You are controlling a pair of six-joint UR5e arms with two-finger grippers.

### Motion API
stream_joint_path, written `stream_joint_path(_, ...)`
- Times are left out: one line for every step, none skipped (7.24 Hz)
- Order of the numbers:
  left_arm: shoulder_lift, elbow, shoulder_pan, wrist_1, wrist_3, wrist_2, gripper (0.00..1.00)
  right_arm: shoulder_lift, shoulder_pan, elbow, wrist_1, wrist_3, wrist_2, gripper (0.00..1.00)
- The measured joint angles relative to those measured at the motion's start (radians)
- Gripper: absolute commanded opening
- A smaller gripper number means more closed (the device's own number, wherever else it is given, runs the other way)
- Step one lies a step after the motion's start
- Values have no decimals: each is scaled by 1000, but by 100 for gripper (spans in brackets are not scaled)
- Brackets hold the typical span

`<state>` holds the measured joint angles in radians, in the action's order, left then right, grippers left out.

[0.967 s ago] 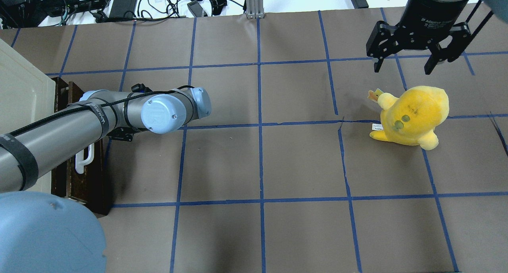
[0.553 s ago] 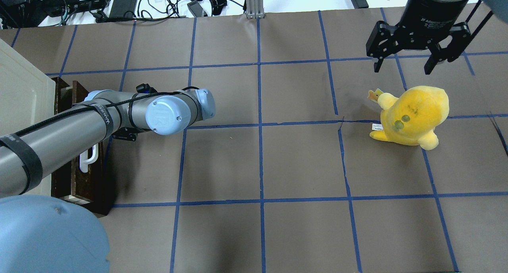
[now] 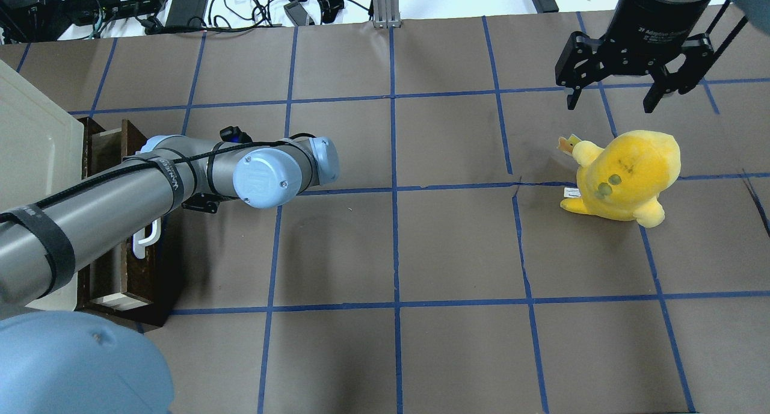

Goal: Pull drawer sideways
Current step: 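Pull the drawer outward from the cabinet with the left gripper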

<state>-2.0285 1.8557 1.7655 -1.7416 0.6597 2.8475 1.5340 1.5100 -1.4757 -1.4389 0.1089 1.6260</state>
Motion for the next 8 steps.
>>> stream_joint_path(-1,-3,8,0,-2,-1,10,0,0,0,0,0,0,100)
stream_joint_path(-1,-5,15,-1,-7,1,10,0,1,0,0,0,0,100)
stream_joint_path(0,-8,19,0,-17,5,10,0,1,0,0,0,0,100)
stream_joint_path(-1,-11,22,2,-27,4,10,0,0,0,0,0,0,100)
stream_joint_path(-3,-12,25,4,-31,4,10,0,0,0,0,0,0,100)
stream_joint_path(-6,-13,31,5,-33,6,10,0,0,0,0,0,0,100)
stream_joint_path(-8,-13,36,5,-34,8,10,0,0,0,0,0,0,100)
stream_joint_path(-8,-14,39,5,-34,10,10,0,1,0,1,0,0,100)
